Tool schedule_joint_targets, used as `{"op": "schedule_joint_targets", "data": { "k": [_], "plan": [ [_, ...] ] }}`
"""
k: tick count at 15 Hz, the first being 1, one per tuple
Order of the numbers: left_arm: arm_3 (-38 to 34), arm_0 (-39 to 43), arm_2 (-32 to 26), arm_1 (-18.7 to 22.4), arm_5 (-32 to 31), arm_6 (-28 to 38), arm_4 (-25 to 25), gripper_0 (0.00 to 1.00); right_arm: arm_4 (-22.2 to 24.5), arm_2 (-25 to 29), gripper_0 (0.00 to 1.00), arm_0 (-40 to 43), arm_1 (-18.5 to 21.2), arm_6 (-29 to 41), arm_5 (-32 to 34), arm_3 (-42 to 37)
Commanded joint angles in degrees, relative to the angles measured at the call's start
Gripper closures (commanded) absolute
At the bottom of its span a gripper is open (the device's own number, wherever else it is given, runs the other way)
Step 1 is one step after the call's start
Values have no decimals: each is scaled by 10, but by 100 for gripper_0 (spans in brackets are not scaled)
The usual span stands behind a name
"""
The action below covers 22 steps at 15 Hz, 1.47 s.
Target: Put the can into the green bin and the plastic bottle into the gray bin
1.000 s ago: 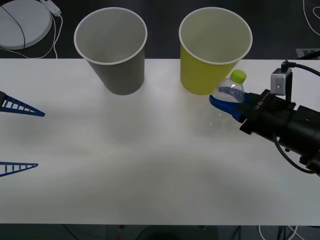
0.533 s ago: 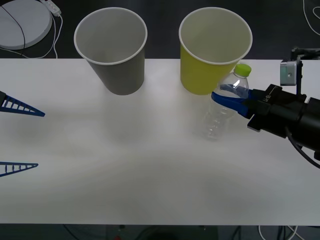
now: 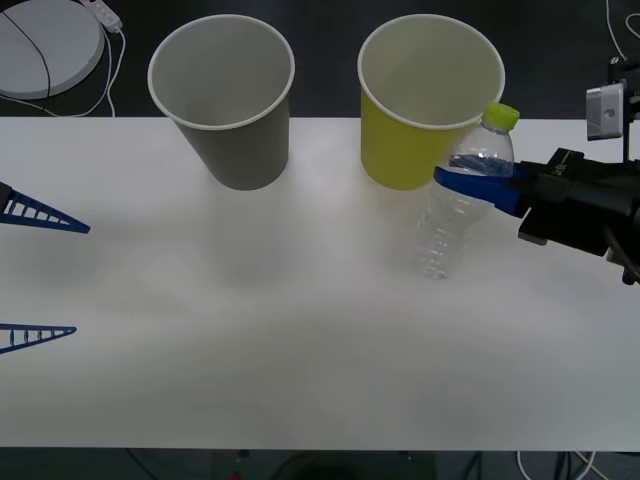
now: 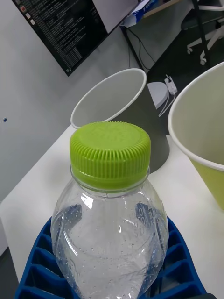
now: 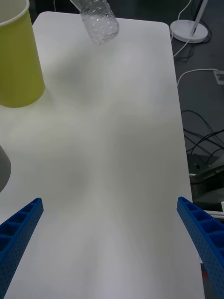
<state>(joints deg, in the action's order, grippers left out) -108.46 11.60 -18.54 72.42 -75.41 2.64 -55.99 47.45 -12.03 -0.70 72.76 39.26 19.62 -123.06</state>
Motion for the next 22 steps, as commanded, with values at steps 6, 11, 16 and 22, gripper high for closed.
{"op": "schedule_joint_targets", "data": {
  "k": [6, 11, 16, 22],
  "plan": [
    [0, 0, 0, 0, 0, 0, 0, 0, 143, 96, 100, -5, 8, 218, 90, -3],
    [0, 0, 0, 0, 0, 0, 0, 0, 200, 109, 100, -45, 22, 340, 111, -5],
    [0, 0, 0, 0, 0, 0, 0, 0, 189, 109, 100, -106, 47, 347, 155, 7],
    [0, 0, 0, 0, 0, 0, 0, 0, 193, 108, 100, -204, 50, 348, 250, 30]
  ]
}}
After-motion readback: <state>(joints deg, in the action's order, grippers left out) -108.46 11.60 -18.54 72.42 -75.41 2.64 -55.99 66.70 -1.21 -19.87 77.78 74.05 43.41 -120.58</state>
